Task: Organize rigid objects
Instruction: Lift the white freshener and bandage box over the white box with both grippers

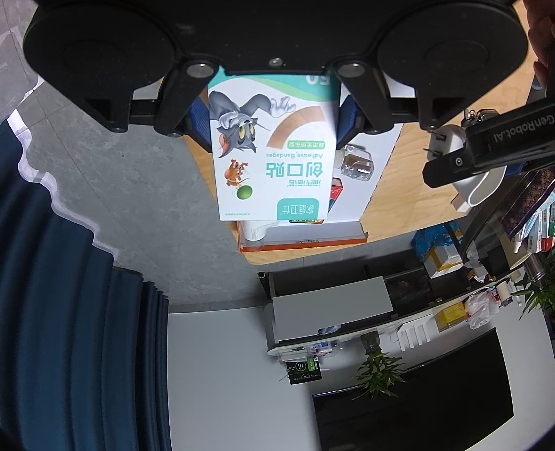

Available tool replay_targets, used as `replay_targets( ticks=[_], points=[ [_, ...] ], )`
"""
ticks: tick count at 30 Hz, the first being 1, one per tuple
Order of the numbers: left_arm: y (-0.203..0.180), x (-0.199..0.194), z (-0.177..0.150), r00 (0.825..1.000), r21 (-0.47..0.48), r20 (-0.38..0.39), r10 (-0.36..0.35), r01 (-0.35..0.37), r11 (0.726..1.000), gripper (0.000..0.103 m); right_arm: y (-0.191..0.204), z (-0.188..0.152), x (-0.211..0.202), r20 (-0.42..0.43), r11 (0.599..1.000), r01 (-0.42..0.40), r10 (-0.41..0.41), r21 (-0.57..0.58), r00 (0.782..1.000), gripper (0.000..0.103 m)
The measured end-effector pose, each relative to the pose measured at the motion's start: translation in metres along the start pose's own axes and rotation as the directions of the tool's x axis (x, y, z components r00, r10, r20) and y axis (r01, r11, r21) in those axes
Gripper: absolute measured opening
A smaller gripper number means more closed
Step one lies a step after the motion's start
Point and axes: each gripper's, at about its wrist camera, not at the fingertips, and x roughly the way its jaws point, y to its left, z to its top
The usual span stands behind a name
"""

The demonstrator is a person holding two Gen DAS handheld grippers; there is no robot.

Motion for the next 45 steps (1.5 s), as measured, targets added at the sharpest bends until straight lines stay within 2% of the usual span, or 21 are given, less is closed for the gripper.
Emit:
replay_targets(
  ticks=[45],
  points=[
    [0.003, 0.005, -0.007, 0.999, -0.027, -0.038, 0.006, -0.007, 1.000, 0.070, 0.003, -0.005, 0.017, -0.050, 1.000, 0.008, -0.009, -0.018, 0.999, 0.084]
  ],
)
